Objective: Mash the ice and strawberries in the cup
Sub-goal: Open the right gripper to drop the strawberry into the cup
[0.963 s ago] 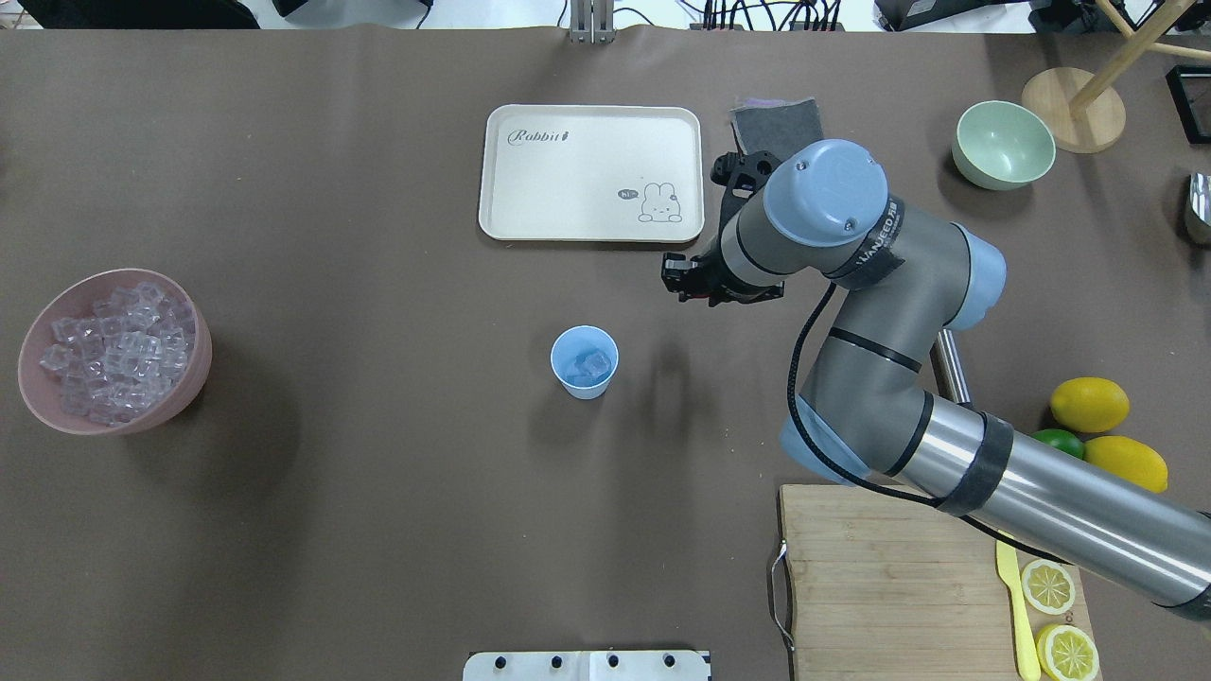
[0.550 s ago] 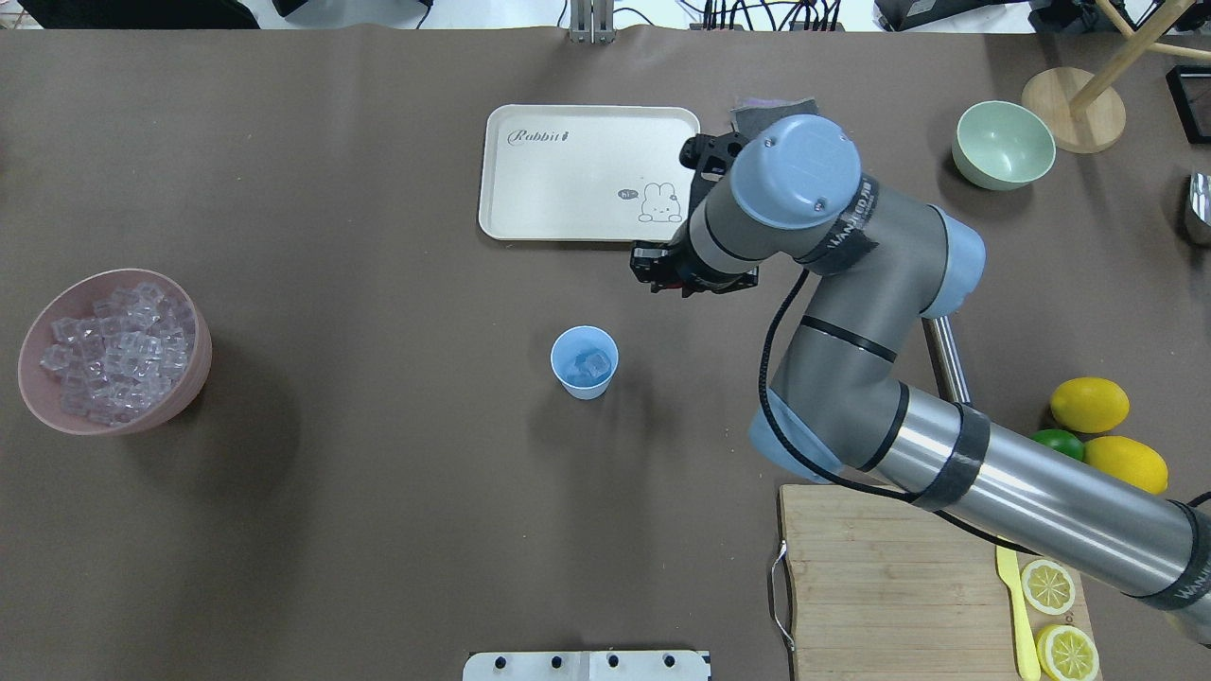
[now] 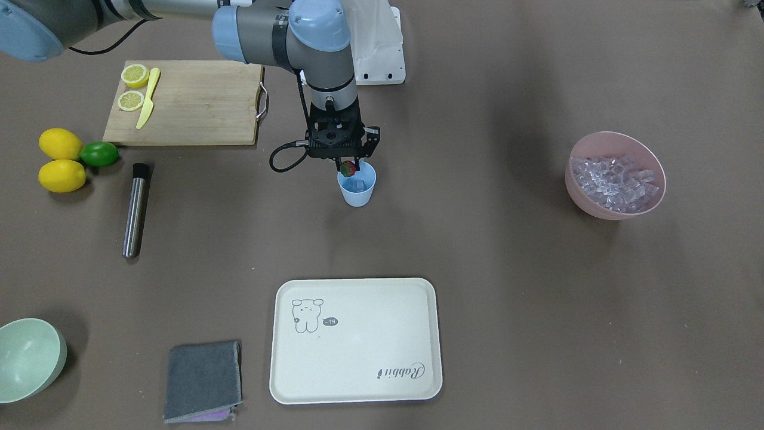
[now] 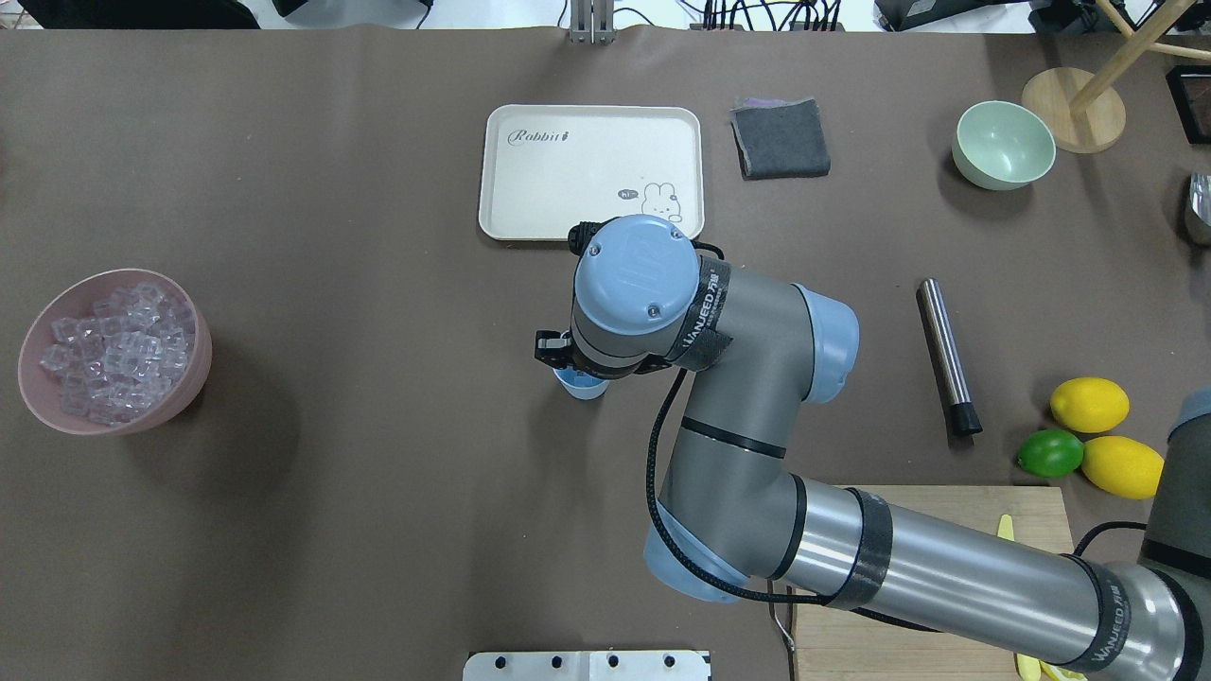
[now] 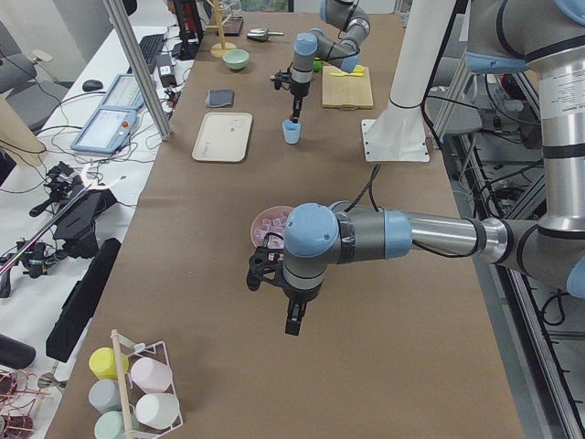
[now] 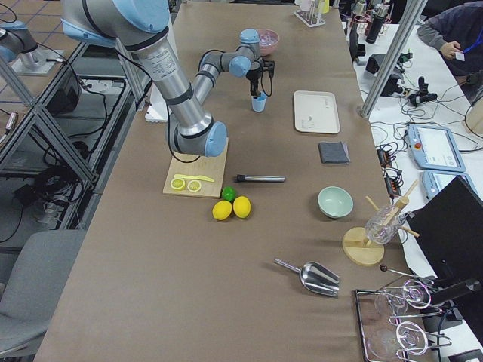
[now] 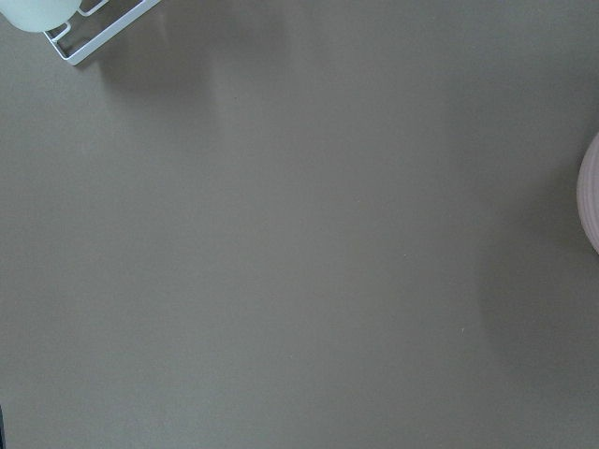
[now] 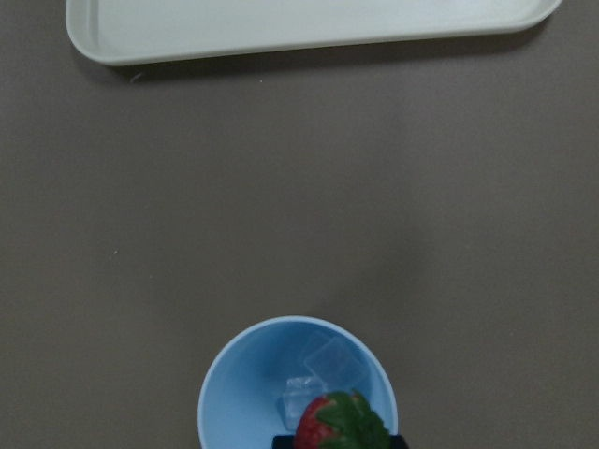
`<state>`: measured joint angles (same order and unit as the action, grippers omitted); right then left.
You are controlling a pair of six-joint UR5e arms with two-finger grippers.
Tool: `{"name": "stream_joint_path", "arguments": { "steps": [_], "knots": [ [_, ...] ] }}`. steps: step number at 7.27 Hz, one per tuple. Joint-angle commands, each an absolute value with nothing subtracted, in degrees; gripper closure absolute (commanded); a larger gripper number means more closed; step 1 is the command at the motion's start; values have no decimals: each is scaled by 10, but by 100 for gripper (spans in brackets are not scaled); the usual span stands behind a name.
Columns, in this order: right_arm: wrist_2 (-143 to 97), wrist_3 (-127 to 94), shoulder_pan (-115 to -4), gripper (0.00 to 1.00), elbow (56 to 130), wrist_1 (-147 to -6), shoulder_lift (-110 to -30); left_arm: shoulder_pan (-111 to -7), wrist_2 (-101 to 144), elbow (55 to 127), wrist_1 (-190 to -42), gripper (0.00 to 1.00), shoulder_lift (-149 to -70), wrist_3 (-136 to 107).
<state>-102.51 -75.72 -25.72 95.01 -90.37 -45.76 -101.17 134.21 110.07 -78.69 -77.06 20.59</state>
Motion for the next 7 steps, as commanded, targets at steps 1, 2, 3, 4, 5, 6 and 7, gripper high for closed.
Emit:
{"name": "stream_joint_path", "arguments": {
  "steps": [1,2,3,4,5,6,7],
  "knots": [
    [-1026,-762,-253,31,947,-901,-453,-1015,1342,1102,-790,2,-765,207],
    [-1024,-761,-254,2,947,-901,-449,-1015,1342,1101,-789,2,-764,207],
    [-1025,-760,-257,1,947,-901,-448,-1015,1342,1100,-789,2,-764,207],
    [-1029,-759,-260,1,948,-901,-447,-1015,1342,1100,-790,2,-760,207],
    [-1058,-755,-270,0,952,-906,-447,-1015,1342,1099,-789,2,-760,207],
    [-1139,-752,-299,0,948,-911,-453,-1015,1342,1096,-789,2,-760,207],
    [-1187,-745,-331,0,948,-953,-456,-1015,1342,1096,-789,2,-760,207]
  ]
}}
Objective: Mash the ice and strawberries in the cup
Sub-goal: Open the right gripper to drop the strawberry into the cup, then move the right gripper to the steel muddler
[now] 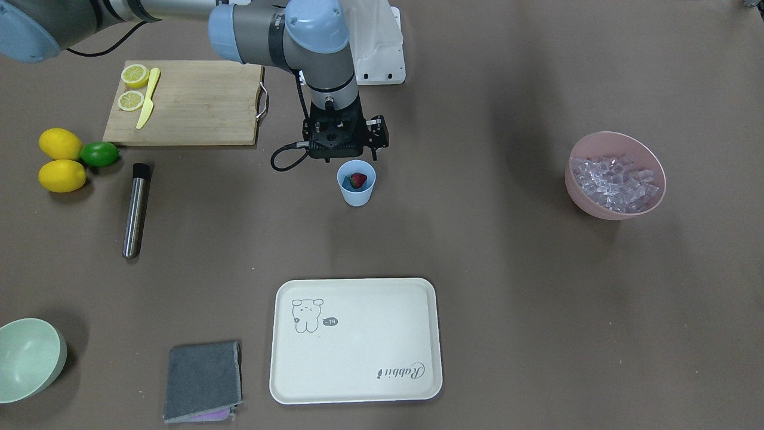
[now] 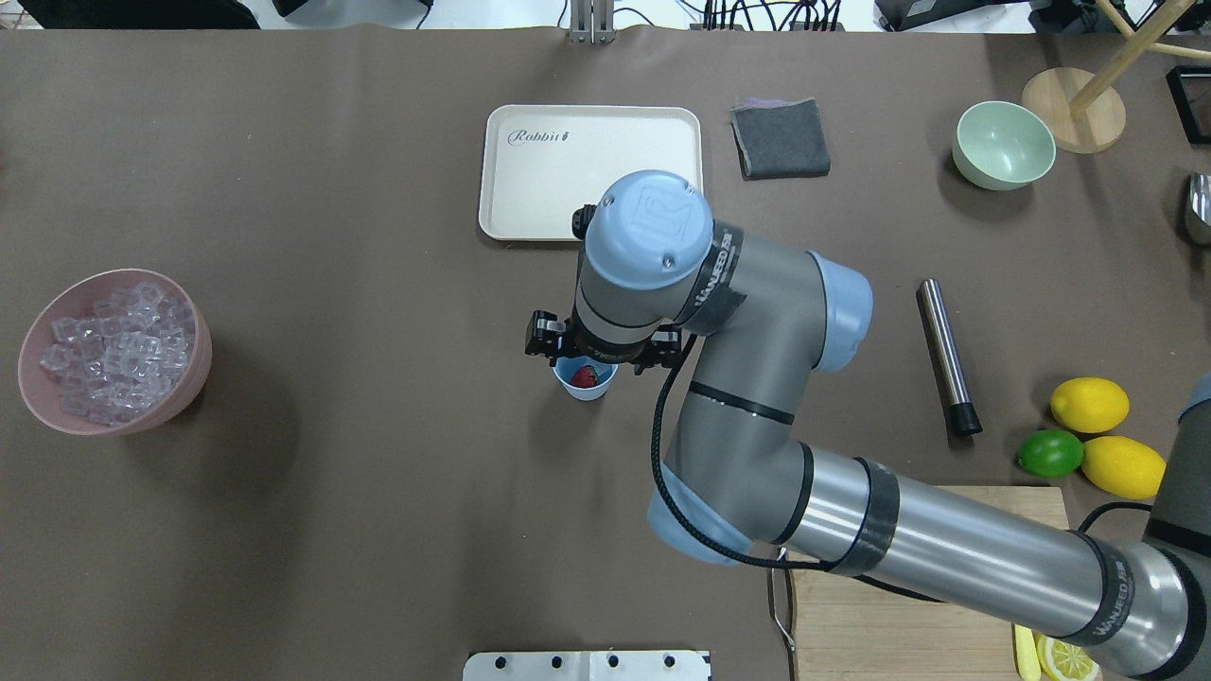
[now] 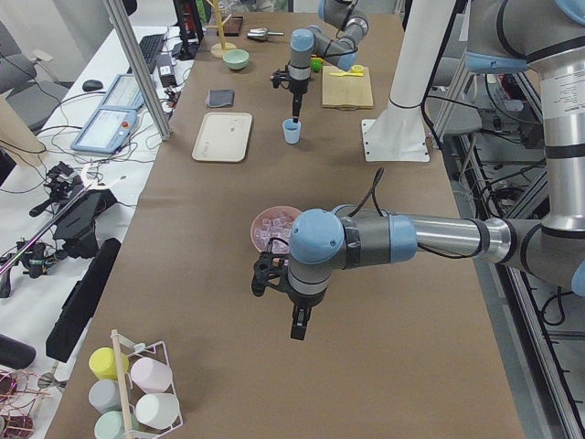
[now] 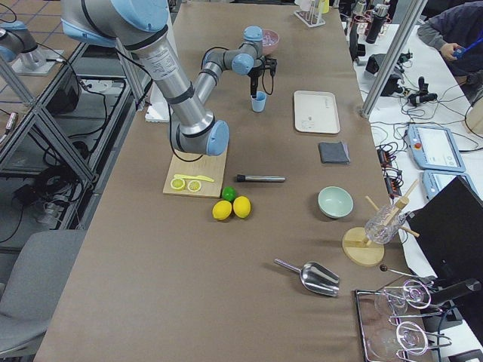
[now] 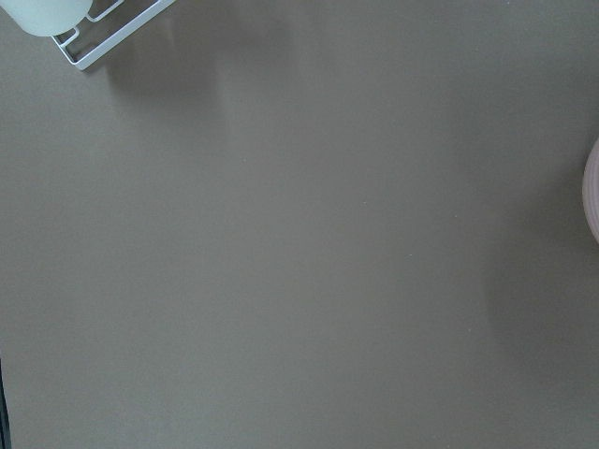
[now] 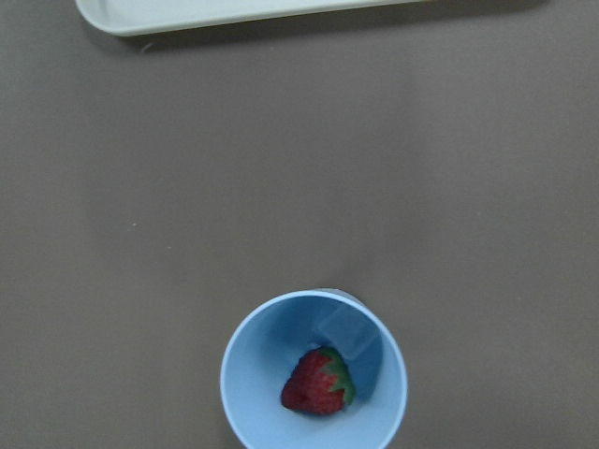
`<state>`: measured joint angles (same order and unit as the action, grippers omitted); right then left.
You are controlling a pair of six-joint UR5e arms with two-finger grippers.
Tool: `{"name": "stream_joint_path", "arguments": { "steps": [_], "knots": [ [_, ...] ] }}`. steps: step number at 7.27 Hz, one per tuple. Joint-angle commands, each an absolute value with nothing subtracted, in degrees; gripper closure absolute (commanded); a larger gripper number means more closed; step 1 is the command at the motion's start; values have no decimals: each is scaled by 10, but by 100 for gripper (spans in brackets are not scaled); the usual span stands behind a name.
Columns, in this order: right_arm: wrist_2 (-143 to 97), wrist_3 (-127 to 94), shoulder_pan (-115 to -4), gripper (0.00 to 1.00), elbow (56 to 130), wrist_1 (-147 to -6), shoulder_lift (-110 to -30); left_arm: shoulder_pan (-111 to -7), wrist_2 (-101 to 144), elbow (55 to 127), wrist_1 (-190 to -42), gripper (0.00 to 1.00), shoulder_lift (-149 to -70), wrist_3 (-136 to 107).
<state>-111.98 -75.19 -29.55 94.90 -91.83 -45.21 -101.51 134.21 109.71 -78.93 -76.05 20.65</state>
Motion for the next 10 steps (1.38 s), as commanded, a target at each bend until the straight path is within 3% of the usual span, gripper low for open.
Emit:
{"name": "stream_joint_path", "arguments": {
  "steps": [1,5,7,10],
  "knots": [
    [-1182,-710,-351,0,953,-1010,-461,-1015,1342,1095,-789,2,-760,207],
    [-1181,-543,-436,0,941,-1015,-541,-1015,1342,1096,-791,2,-747,207],
    [-1229,-499,-468,0,931,-1009,-569,-1015,1341,1093,-860,2,-717,207],
    [-1286,-469,-519,0,851,-903,-605,-1013,1337,1095,-875,2,-712,204]
  ]
}}
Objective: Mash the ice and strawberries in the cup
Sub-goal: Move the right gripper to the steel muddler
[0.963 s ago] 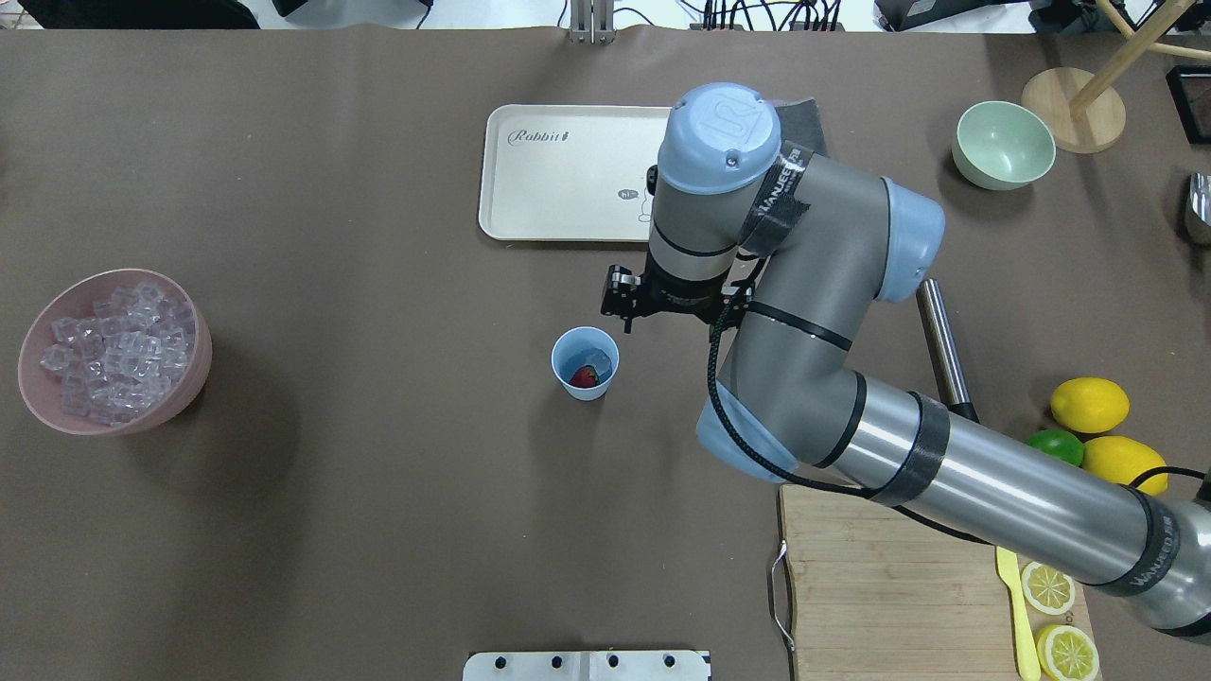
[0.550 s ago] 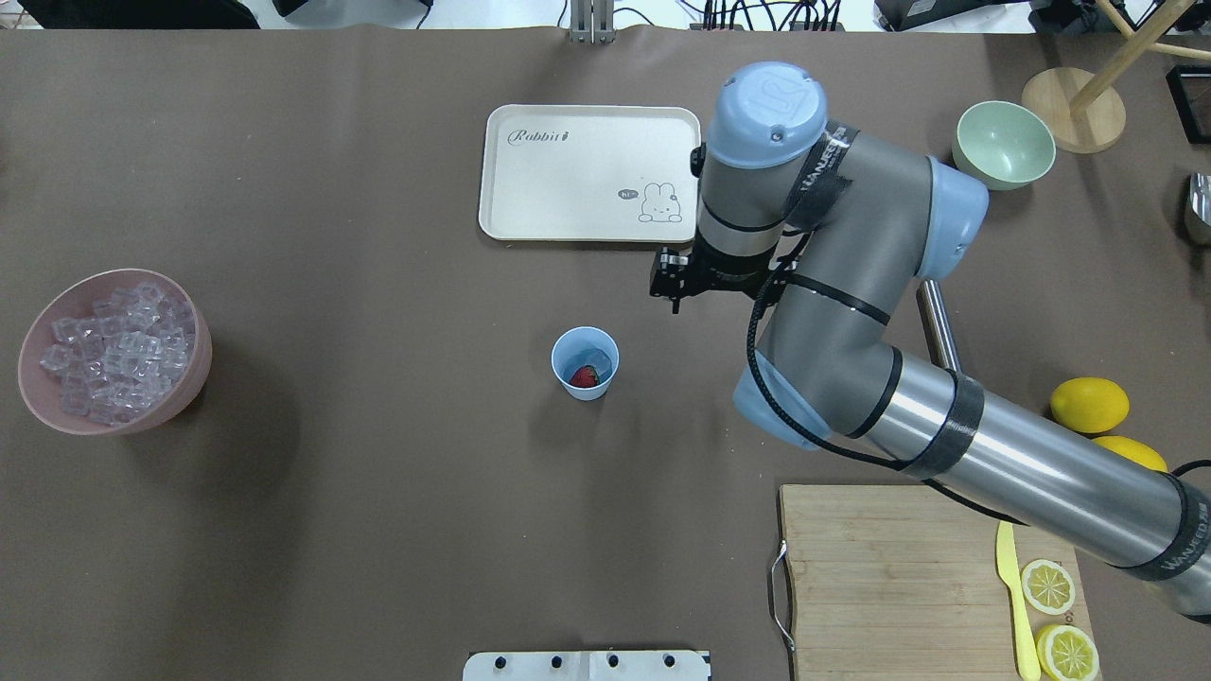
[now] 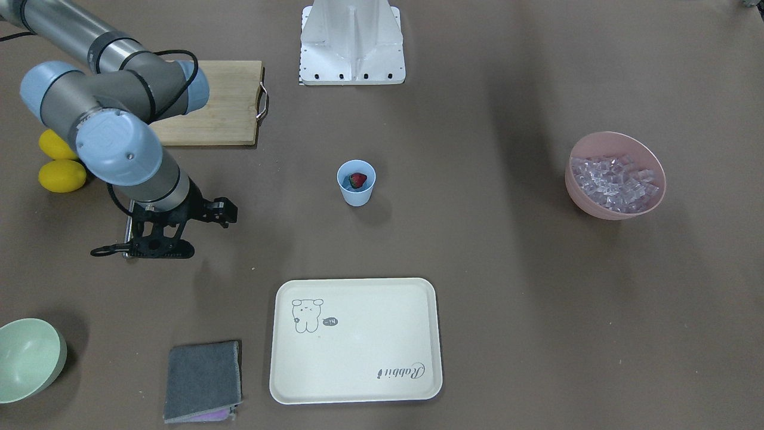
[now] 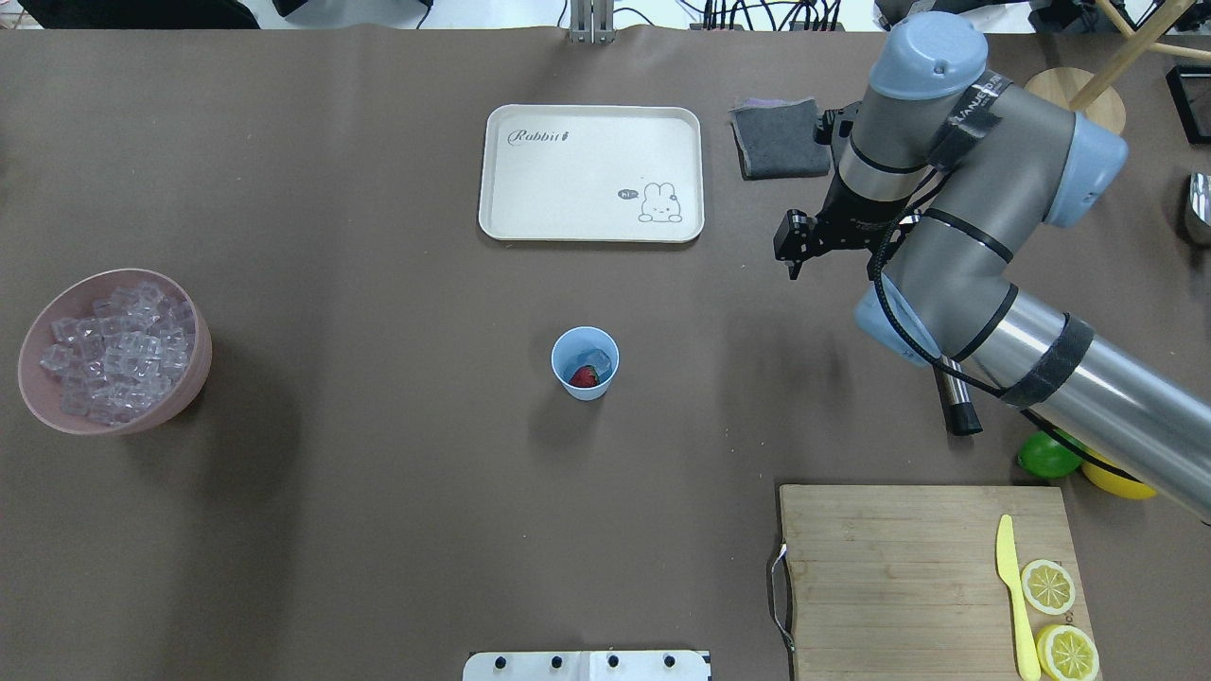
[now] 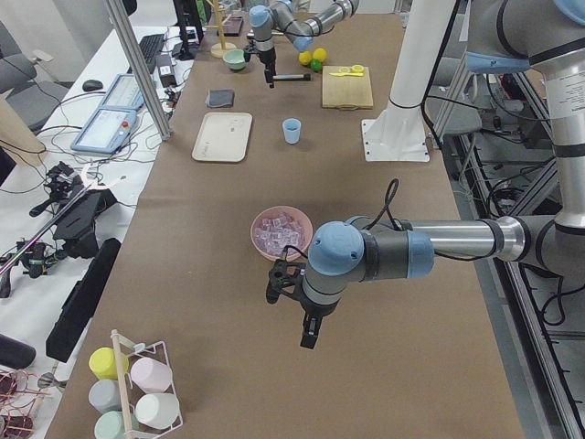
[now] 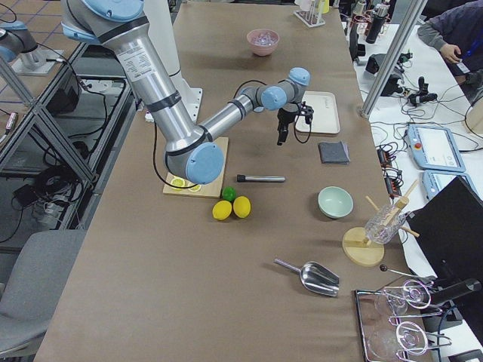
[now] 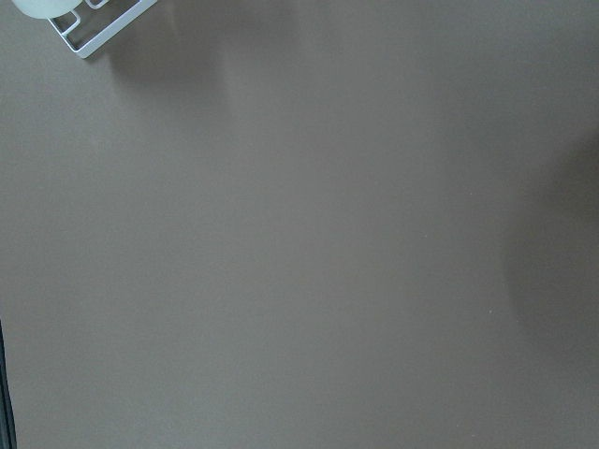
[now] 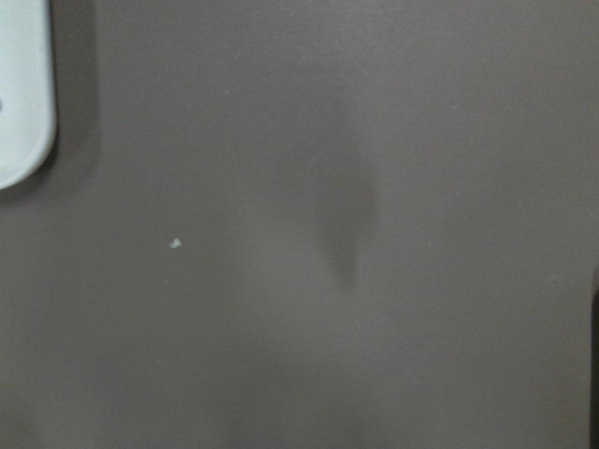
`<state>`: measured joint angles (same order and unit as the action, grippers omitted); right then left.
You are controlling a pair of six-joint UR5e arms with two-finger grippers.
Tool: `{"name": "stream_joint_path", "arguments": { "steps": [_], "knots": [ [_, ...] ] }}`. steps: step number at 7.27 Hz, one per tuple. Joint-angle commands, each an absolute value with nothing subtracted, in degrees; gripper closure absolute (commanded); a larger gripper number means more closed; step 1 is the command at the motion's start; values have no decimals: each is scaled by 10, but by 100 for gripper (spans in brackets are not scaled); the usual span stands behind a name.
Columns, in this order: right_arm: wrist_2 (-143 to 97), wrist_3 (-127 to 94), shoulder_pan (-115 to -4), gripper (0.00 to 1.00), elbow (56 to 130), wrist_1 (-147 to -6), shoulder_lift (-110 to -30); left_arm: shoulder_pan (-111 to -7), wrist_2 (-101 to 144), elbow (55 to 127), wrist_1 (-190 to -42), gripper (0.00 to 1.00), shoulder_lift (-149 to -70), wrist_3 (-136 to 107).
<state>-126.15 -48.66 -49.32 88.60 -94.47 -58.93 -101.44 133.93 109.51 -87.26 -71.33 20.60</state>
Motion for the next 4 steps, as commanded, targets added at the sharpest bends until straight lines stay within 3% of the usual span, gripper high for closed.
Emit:
{"name": "stream_joint_path", "arguments": {
  "steps": [1,4],
  "knots": [
    [-1288,-433,-536,0,831,-901,-615,-1013,1337,1097,-875,2,-711,204],
    [-1309,-379,-546,0,823,-900,-650,-1014,1336,1098,-878,2,-711,206]
  ]
}}
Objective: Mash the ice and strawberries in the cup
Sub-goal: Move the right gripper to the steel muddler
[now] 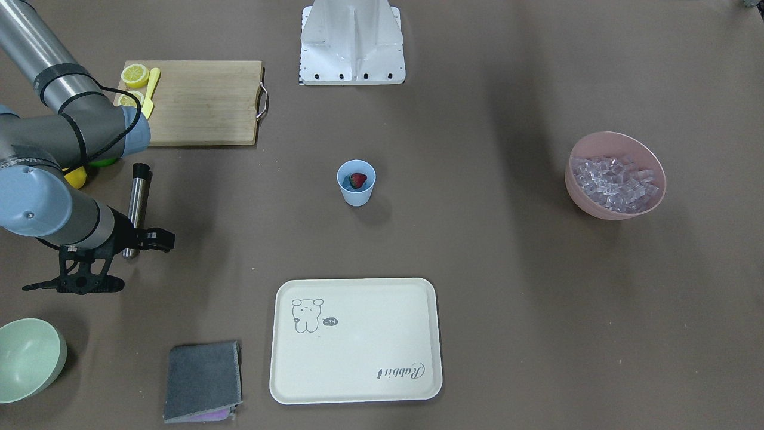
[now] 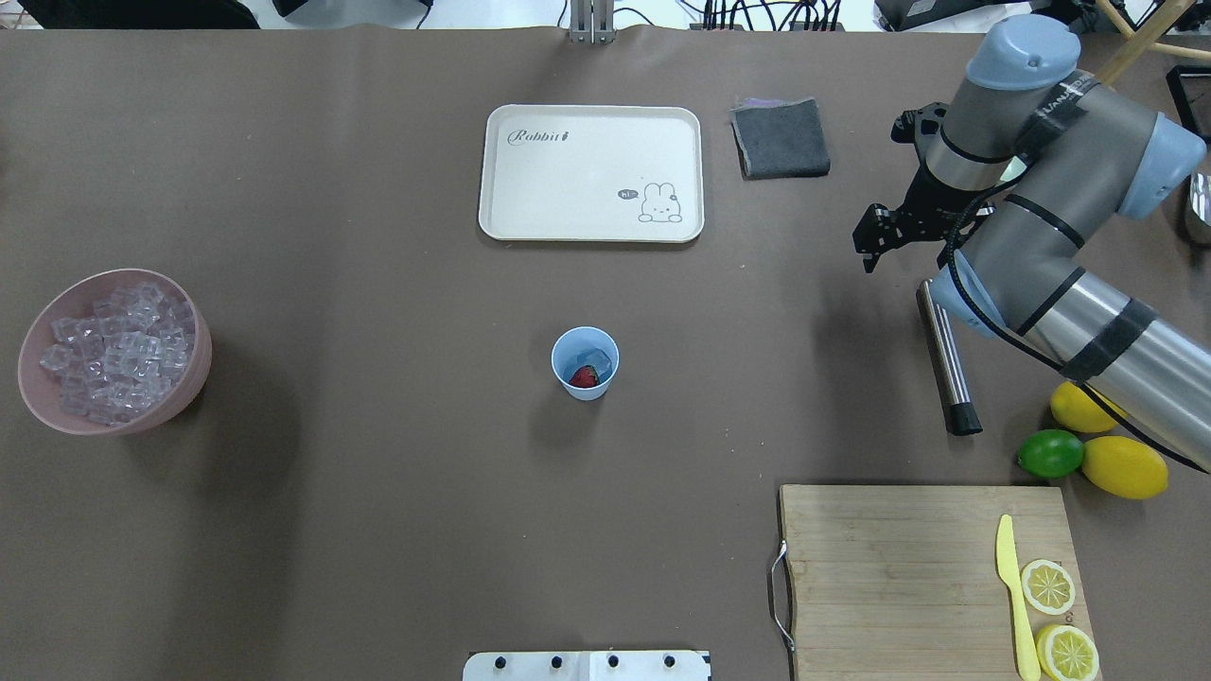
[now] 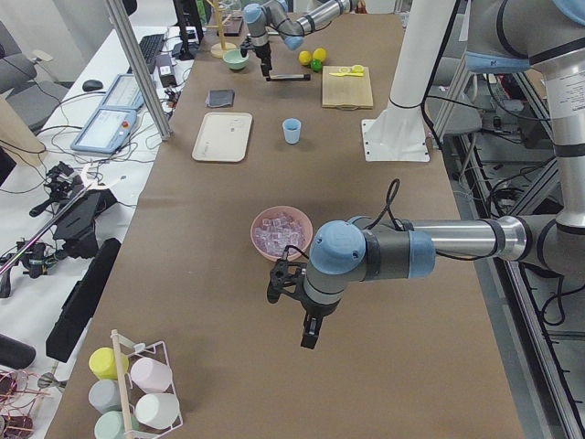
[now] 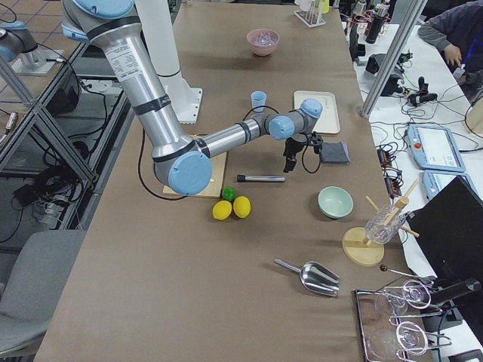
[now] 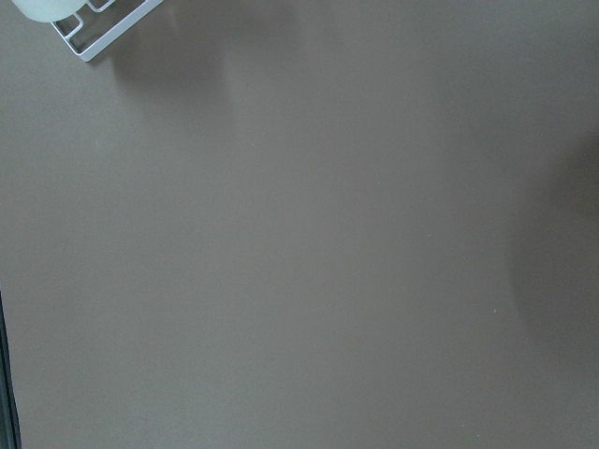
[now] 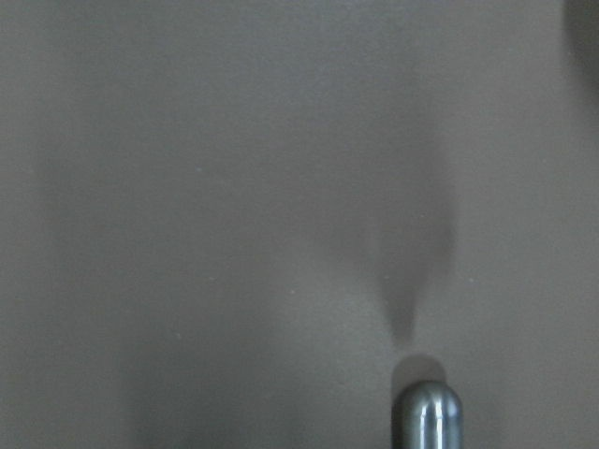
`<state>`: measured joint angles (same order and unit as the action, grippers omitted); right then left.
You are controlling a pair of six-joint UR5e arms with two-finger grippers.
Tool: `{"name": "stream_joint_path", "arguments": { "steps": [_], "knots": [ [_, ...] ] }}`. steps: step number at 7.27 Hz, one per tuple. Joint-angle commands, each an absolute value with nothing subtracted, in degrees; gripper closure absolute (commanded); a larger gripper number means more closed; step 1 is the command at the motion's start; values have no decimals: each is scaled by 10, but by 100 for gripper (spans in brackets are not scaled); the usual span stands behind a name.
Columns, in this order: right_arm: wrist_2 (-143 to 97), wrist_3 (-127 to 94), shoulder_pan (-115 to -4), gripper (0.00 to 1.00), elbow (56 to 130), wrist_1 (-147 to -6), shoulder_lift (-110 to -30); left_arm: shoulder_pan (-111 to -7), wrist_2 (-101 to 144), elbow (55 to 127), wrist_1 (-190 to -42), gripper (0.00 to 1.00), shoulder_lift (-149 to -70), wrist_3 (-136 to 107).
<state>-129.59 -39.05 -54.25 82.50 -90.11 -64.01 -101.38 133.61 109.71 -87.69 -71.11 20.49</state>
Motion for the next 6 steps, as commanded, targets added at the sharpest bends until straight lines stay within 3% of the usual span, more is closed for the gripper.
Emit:
{"name": "stream_joint_path", "arguments": {
  "steps": [1,4,6],
  "knots": [
    [-1310,-377,-546,1,822,-899,-654,-1014,1336,1099,-878,2,-711,206],
    [-1310,-359,-546,2,822,-899,-665,-1014,1334,1098,-879,2,-711,206],
    [-1310,-365,-546,13,807,-827,-692,-1014,1334,1098,-879,2,-711,206]
  ]
}}
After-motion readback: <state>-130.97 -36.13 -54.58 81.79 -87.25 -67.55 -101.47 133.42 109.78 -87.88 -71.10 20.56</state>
